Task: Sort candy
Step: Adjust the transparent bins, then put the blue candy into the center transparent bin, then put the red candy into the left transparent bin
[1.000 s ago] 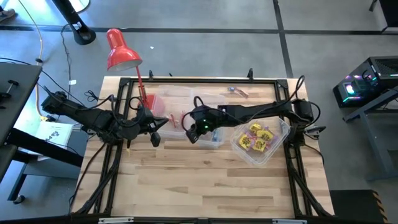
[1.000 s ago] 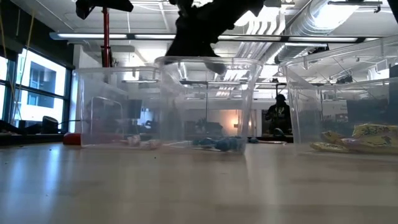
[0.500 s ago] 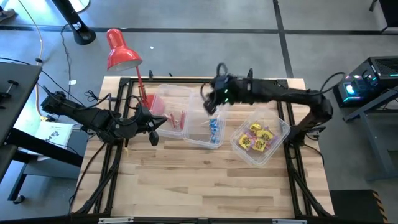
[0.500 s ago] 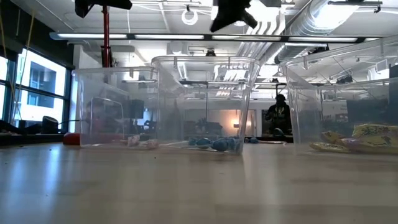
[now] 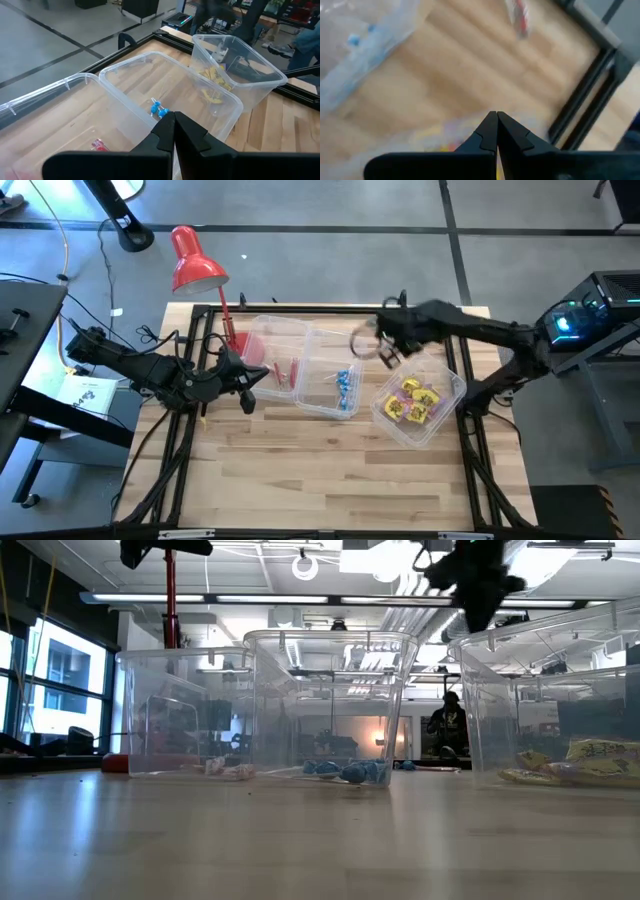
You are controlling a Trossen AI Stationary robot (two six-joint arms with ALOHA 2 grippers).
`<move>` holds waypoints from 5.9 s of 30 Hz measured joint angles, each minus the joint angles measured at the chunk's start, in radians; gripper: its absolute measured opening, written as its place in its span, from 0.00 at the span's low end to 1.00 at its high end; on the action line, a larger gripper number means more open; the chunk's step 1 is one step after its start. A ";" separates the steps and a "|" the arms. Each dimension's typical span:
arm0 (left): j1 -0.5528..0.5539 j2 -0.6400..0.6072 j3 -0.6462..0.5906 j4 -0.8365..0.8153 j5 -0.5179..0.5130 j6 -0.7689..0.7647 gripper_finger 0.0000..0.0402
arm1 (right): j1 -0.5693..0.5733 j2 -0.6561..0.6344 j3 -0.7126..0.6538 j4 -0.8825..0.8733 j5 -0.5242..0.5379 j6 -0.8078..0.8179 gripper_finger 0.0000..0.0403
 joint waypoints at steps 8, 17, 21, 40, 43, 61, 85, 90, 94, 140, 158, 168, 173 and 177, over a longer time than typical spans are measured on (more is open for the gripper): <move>0.000 0.000 0.000 0.002 -0.004 0.000 0.00 | 0.275 -0.182 -0.204 0.005 -0.162 0.411 0.00; 0.018 0.000 0.000 0.017 0.005 -0.001 0.00 | 0.249 -0.198 -0.439 0.148 -0.045 0.501 0.00; 0.019 0.000 0.000 0.042 0.015 -0.002 0.00 | 0.161 -0.197 -0.497 0.299 -0.005 0.425 0.00; 0.019 0.000 0.000 0.116 0.071 -0.003 0.00 | 0.109 0.009 -0.445 0.991 -0.183 0.206 0.00; 0.019 0.000 0.000 0.116 0.071 -0.003 0.00 | 0.108 0.013 -0.381 0.925 -0.190 0.148 0.00; 0.019 0.000 0.000 0.117 0.050 -0.019 0.00 | -0.180 -0.017 0.073 0.379 0.050 -0.249 0.00; 0.019 0.000 0.000 0.121 0.001 -0.196 0.00 | -0.584 0.156 -0.513 1.166 -0.427 -0.304 0.40; 0.019 0.000 0.000 0.121 0.001 -0.213 0.00 | -0.571 0.250 -0.468 1.214 -0.405 -0.331 0.51; 0.019 0.000 0.000 0.121 0.000 -0.212 0.00 | -0.567 0.301 -0.453 1.207 -0.379 -0.358 0.53; 0.081 0.000 0.000 0.142 -0.078 -0.028 0.00 | -0.218 -0.120 -0.453 1.211 -0.452 -0.204 0.09; 0.191 0.000 0.000 0.272 0.120 0.190 0.00 | 0.137 0.056 -0.453 1.507 -0.343 0.076 0.41; 0.191 0.000 0.000 0.271 0.141 0.191 0.00 | 0.036 -0.074 -0.453 1.451 -0.407 0.042 0.55; 0.190 0.000 0.000 0.271 0.141 0.190 0.00 | -0.078 -0.195 -0.453 1.204 -0.206 -0.041 0.53; 0.190 0.000 0.000 0.270 0.142 0.182 0.00 | -0.200 -0.220 -0.454 1.007 -0.055 -0.114 0.52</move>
